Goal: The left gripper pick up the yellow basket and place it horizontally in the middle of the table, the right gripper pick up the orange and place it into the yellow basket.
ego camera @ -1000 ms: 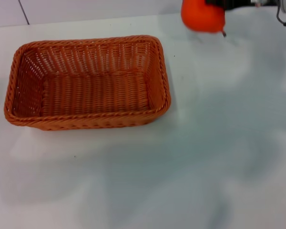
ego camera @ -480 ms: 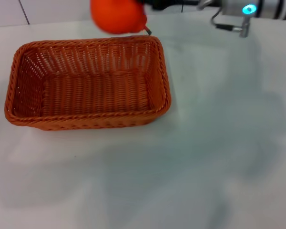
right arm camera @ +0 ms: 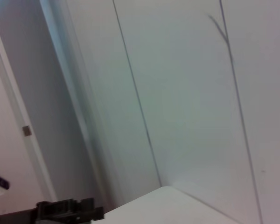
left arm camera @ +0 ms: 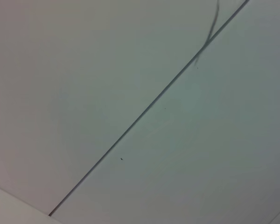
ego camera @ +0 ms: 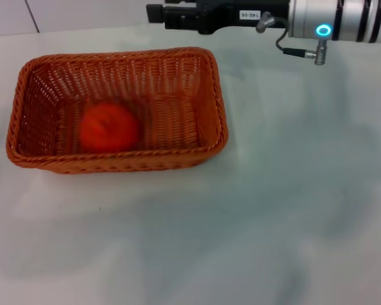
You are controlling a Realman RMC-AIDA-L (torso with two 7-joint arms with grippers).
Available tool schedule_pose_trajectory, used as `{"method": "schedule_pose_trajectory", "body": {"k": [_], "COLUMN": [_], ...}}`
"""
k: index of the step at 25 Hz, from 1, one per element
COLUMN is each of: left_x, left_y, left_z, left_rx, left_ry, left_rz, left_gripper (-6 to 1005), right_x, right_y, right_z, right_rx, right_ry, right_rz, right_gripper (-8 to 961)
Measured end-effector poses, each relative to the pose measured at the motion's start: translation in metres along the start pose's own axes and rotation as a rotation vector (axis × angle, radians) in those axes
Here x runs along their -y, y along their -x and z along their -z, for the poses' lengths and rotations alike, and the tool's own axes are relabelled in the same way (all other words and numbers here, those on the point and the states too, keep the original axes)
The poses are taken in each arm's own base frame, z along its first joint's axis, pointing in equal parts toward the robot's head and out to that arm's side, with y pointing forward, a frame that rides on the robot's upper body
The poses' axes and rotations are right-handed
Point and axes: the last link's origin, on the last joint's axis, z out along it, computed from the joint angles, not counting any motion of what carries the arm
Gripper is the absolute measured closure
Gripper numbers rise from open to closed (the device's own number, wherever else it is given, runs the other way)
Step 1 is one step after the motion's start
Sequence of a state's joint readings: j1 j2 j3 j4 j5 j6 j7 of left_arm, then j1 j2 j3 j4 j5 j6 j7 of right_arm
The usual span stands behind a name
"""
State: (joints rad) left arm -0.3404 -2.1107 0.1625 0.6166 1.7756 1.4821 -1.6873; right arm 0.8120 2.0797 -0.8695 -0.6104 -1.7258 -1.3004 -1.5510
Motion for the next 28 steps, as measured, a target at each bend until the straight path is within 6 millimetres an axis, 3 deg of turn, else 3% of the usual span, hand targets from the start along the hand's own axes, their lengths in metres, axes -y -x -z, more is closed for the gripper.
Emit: {"method": "schedule_pose_trajectory", "body": {"k": [4,8,9,10,16,19,28], "left_x": [-0.001,-0.006,-0.007,-0.008,-0.017,-0.028,-0.042], "left_y": [0.001,0.004,0.006,0.007,0.023,0.038,0.046], "left_z": [0.0,0.002,0.002,0.002,0.004,0.004,0.005], "left_rx": [-0.004,-0.073,-0.098,-0.112,-0.289,-0.416,-0.568], "left_ry": [0.007,0.02,0.024,0.027,0.04,0.021,-0.057], "left_rz": [-0.002,-0.045,-0.062,-0.072,-0.206,-0.374,-0.606], "left_gripper": [374,376,377,378,378,378,367], "right_x": [-0.009,-0.021,-0.026,-0.026,-0.043,-0.053,-0.052], "right_y": [0.004,0.015,0.023,0.023,0.057,0.077,0.1], "right_z": [0.022,0.056,0.074,0.074,0.128,0.153,0.165], "right_rx": [-0.105,-0.244,-0.296,-0.296,-0.437,-0.468,-0.547], "right_ry": [0.069,0.189,0.26,0.26,0.534,0.697,0.859], "right_rz": [-0.001,0.017,0.023,0.023,0.022,-0.028,-0.044], "right_gripper": [300,142,103,97,61,55,61]}}
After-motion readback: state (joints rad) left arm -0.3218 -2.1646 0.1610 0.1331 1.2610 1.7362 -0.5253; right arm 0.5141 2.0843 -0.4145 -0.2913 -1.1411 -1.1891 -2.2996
